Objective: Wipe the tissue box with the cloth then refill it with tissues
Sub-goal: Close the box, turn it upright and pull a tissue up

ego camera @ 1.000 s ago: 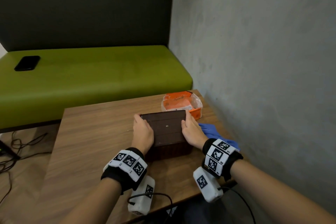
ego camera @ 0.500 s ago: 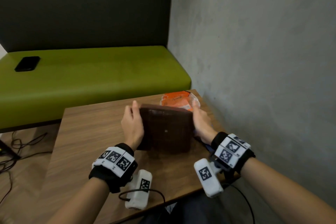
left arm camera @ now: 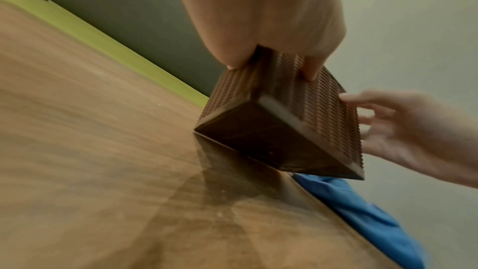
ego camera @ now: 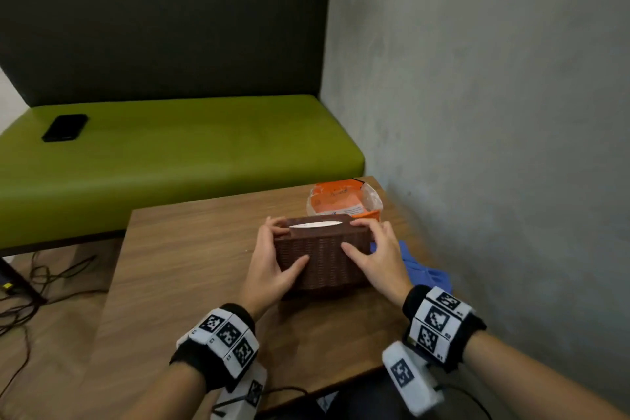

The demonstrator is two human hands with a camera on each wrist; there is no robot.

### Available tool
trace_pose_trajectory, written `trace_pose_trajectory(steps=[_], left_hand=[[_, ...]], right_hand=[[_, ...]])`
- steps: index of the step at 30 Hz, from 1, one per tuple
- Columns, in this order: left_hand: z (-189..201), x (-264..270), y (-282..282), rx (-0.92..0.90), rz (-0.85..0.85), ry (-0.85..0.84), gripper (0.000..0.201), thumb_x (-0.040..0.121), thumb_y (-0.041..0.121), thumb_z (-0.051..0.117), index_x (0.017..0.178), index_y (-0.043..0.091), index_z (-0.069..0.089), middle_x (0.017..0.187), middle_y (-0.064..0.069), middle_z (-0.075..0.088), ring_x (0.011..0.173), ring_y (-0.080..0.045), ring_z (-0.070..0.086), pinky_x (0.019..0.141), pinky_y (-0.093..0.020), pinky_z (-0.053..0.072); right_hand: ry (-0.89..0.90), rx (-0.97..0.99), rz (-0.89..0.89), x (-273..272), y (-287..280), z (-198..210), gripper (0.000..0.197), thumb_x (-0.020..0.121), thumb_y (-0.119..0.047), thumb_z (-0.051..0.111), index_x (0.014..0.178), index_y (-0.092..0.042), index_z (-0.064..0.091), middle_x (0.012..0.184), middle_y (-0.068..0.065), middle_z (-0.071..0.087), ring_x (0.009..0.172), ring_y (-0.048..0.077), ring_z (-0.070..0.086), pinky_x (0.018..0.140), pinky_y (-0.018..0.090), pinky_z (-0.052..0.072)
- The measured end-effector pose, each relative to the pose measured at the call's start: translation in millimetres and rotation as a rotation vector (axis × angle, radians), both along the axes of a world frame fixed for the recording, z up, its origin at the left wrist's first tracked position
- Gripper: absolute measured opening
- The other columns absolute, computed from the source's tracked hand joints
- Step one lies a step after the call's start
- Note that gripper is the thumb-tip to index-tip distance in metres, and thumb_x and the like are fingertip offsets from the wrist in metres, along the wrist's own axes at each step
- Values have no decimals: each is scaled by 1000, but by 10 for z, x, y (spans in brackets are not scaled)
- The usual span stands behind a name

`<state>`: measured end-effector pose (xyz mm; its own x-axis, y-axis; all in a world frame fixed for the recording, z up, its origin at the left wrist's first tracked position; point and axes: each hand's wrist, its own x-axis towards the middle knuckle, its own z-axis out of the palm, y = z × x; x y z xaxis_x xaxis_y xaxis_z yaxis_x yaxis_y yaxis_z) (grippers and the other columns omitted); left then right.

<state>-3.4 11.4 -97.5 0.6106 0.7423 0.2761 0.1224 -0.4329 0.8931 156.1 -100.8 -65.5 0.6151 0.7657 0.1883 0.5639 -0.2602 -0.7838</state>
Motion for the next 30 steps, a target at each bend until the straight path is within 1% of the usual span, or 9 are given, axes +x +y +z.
trace_pose_trajectory(steps=[1,3,7,10,13,18,22,26,30], left_hand=[[-6,-1,17,42,-13,11,44,72,28,71,101,12,43,128,4,42,134,-7,28,107,-16,28],[-37,-27,65,137,-47,29,40,69,34,69,93,14,44,128,2,42,136,-11,26,111,-23,26],[-93,-151,125,191,-164,171,35,68,43,59,86,16,46,130,7,41,138,-6,24,112,-22,24],[-30,-191,111,205,-146,207,30,77,42,54,88,15,52,124,5,50,130,-7,38,109,-27,33],[135,-56,148,317,-7,257,14,87,18,57,96,8,62,108,-6,60,107,-17,54,96,-31,43],[305,268,181,412,-60,507,24,87,15,57,108,10,67,114,-9,60,111,-24,53,91,-33,42],[362,358,171,426,-75,627,21,86,17,60,103,11,69,112,-10,55,106,-27,54,88,-39,47],[440,429,172,397,-52,733,23,81,19,67,100,6,70,111,-12,54,103,-30,56,86,-40,49],[462,539,159,412,-13,839,17,86,9,56,99,4,65,114,-14,57,108,-33,56,87,-47,50]], right_hand=[[-25,18,-2,-13,-36,-21,36,77,-18,74,108,-16,56,98,2,42,96,16,47,87,28,42],[-73,8,4,-31,-95,-83,35,72,-17,77,101,-17,57,91,-6,41,89,12,47,81,23,42],[-169,-51,86,-76,-236,-219,31,69,-10,74,93,-15,55,79,-14,34,73,4,44,70,21,38],[-233,-58,107,-59,-254,-169,20,74,-12,69,90,-13,57,82,-8,40,78,6,45,73,25,39],[-406,-30,92,-16,-39,15,16,79,-14,69,94,-13,63,92,5,56,90,20,53,79,35,46],[-425,-244,188,-95,380,147,24,82,-20,68,101,-6,67,107,11,63,104,26,57,91,36,46],[-451,-320,156,-149,455,124,27,82,-21,69,105,-8,65,111,11,64,108,28,56,90,39,47],[-490,-343,119,-135,443,132,23,80,-25,70,99,-12,66,107,7,65,104,27,57,85,39,48],[-491,-447,85,-133,447,153,24,79,-29,71,93,-10,68,110,9,58,108,29,52,88,45,47]])
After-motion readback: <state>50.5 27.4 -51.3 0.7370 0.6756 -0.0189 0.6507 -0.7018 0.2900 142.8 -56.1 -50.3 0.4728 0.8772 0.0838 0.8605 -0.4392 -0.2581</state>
